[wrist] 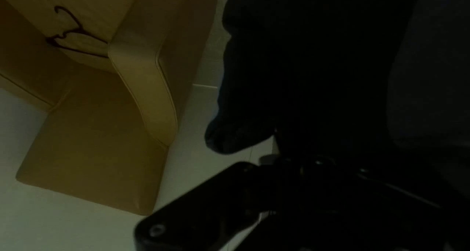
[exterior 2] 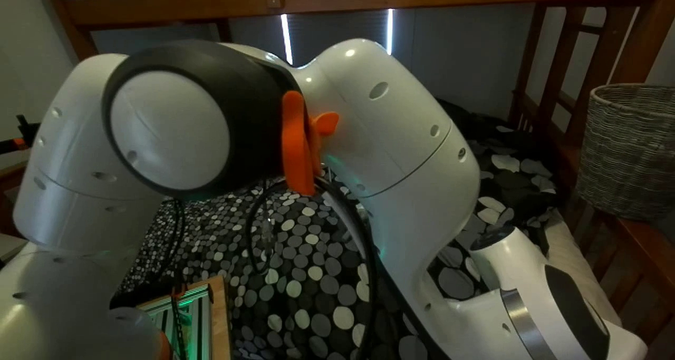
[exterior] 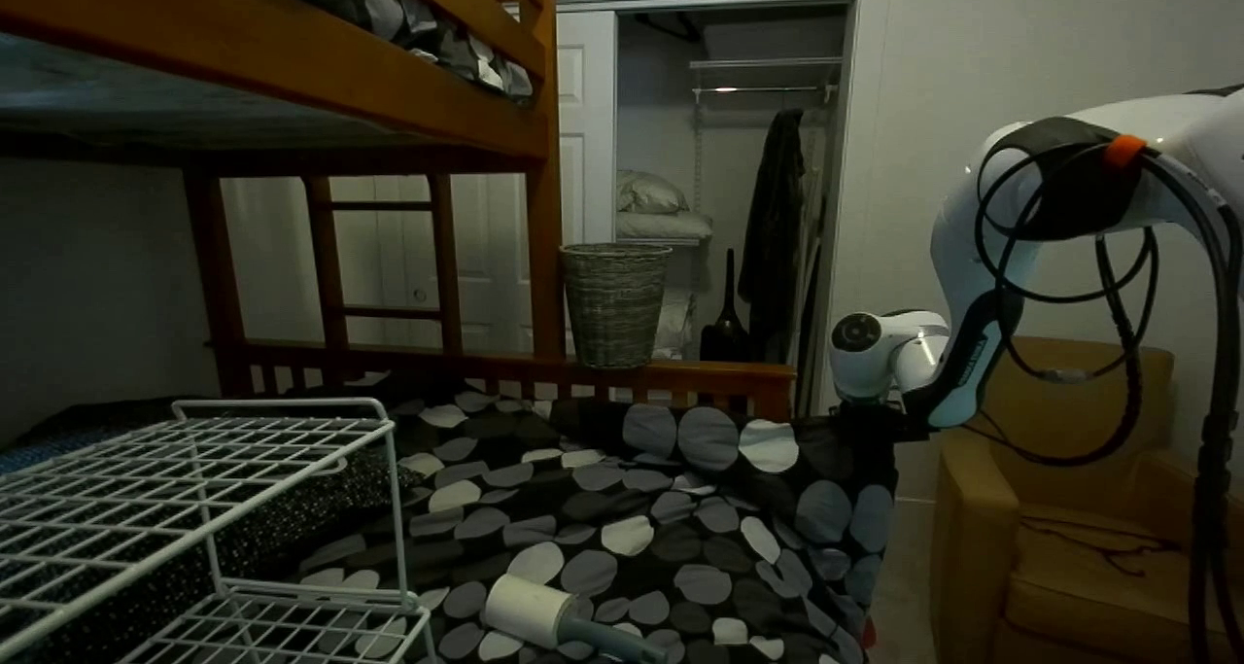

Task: Pull the cover over right corner of the bed

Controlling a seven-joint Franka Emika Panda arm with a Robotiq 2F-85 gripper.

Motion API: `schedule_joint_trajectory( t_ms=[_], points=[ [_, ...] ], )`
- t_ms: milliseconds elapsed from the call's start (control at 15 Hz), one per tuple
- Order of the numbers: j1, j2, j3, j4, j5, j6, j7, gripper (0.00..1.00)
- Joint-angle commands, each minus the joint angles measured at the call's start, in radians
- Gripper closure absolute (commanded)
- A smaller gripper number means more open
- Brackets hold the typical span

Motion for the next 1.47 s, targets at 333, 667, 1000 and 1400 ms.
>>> schedule_joint_trajectory(
  t_ms=[333, 667, 1000, 1400],
  points=[
    [-0.04, 0.17, -0.023, 0.233, 0.039, -0.091, 0.027, 0.99],
    [-0.055, 0.25, -0.021, 0.345, 0.062, -0.132, 0.057, 0.99],
    [-0.065, 0.316, -0.013, 0.43, 0.124, -0.175, 0.038, 0.79],
    [-0.061, 0.351, -0.022, 0.49, 0.177, -0.211, 0.027, 0.34]
  ],
)
